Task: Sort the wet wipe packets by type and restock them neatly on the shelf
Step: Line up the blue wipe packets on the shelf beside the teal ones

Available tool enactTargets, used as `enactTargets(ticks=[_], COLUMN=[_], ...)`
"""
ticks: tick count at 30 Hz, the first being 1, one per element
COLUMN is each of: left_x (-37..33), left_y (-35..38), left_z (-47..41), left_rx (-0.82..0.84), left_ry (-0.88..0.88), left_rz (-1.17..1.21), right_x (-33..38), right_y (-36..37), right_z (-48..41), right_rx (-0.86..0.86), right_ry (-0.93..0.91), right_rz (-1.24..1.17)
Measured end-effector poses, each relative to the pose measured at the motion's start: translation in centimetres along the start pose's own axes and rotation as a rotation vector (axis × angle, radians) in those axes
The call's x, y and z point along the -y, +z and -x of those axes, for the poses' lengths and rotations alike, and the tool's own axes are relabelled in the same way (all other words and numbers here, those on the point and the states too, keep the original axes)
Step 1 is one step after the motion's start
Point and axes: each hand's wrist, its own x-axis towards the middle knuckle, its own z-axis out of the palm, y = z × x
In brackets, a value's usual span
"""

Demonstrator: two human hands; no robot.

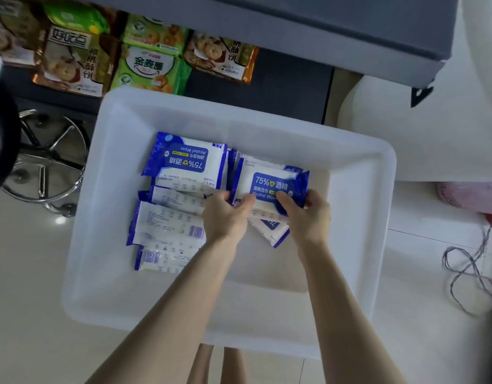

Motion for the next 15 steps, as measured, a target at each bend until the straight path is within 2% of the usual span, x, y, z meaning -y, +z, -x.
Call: enactTargets(ticks=[4, 9, 13, 15], left_x=[0.0, -2.1, -5.6, -8.0], left_y=[-0.9, -5.2, -12.1, -16.1], left_z=[2.1, 6.8, 11.8, 14.4], left_rx=[0.021, 0.186, 0.293, 0.296], left_ry=[-0.024, -0.136, -0.05, -0.005], left_rz=[0.051, 0.305, 0.322, 0.362], right_x=[0.3, 3.3, 8.4, 11.8], right_y=[-1.4, -3.9, -6.5, -7.6], right_z=[2.1, 7.3, 13.2, 16.1], right_rx=[0.042, 0.112, 0.204, 0.227], right_ry=[0.036, 0.052, 0.008, 0.005], right_rz=[-0.081, -0.238, -0.329, -0.42])
